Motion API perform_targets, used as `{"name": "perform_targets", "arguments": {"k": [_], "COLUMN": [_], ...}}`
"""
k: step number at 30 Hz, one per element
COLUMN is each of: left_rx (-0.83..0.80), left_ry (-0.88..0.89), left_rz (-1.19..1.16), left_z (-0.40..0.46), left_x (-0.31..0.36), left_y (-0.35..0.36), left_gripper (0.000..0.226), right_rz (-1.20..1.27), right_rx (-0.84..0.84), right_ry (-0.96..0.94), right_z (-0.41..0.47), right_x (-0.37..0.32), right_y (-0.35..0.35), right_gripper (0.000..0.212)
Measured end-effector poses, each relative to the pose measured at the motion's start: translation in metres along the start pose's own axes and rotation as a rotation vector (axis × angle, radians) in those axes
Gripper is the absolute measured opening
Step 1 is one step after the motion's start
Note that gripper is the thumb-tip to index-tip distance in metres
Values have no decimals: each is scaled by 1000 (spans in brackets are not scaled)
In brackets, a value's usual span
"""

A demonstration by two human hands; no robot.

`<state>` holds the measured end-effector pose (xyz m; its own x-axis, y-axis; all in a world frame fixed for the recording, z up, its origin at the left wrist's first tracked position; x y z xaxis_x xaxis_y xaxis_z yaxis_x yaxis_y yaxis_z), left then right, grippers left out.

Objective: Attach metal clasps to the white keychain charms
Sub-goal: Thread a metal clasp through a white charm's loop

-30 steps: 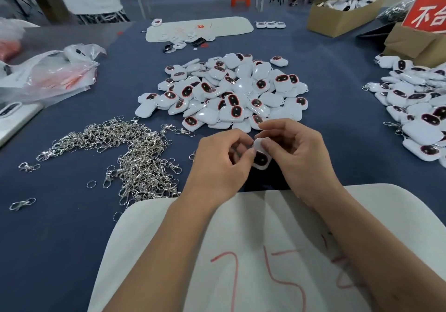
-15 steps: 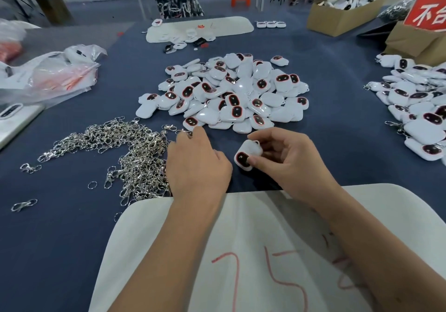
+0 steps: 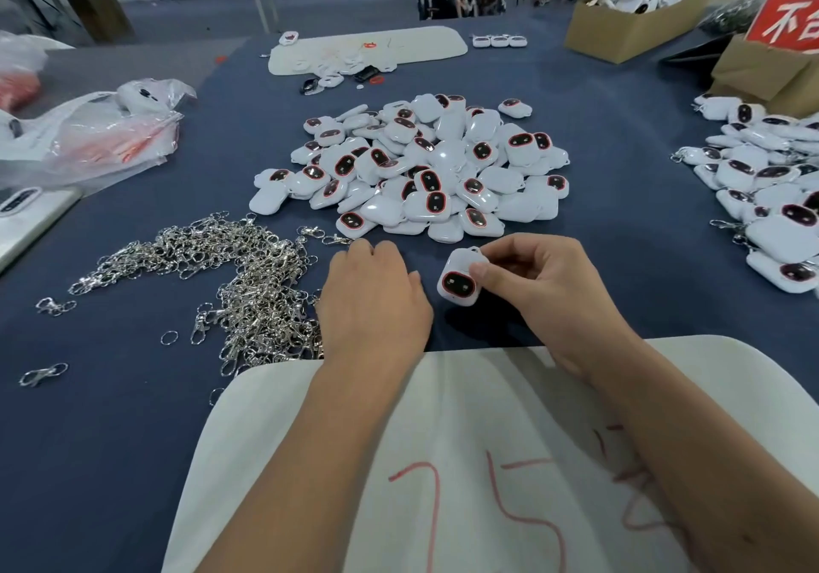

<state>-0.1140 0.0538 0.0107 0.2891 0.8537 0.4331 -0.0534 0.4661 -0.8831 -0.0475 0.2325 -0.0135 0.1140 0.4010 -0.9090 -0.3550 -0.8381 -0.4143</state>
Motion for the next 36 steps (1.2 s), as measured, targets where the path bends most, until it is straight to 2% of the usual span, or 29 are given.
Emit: {"name": "perform_targets", "arguments": {"k": [5,8,14,15,17,19,21,24,29,32,36], "left_rx": [54,131,145,157,146,69,-11,-65,-23,-5,-1], "left_ry": [26,43,115,109,52,-12,-29,29,69,74,123], "left_rz": [-59,-257,-642,-628,-448,-220,-108,-113,-167,-229,-190], "left_z": [1,0,-4,-4,-3,-3,-4,-5,-4,-4,-4], "left_x": [3,1,10,9,4,0,1,9,12,11,14], "left_y": [-3,-13,-17,-17,-12,-3,3,6,4,4,5], "left_gripper": [19,16,12,12,14,22,25,15,9,19,15], "right_rz": [59,51,62,62,75,82,78,67,77,43,69], "right_rx": [-10,-6,41,49,55,47,51,70,68,70,65], "right_ry": [-4,-12,-47,-46,-40,-31,-16,-2,-12,-29,-25], "right_z": [2,3,3,3,3,2,2,2,1,1,1], "right_x": [1,1,-3,-3,-3,-4,-3,-4,-6,-6,-4], "right_y": [1,1,-3,-3,-3,-2,-1,-3,-3,-4,-3], "right_gripper": [4,4,9,9,12,15,15,15,14,13,15]}}
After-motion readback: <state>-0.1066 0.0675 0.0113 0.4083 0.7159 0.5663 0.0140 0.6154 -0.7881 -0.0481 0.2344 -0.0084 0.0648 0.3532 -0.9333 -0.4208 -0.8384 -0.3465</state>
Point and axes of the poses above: each hand's wrist, its own z-axis towards the middle knuckle, its own y-axis out of the palm, x = y × z, the point moved 10 cm from there along z, towards the middle knuckle, and after that the axes turned 9 degrees about -z, right-handed, at the moved point
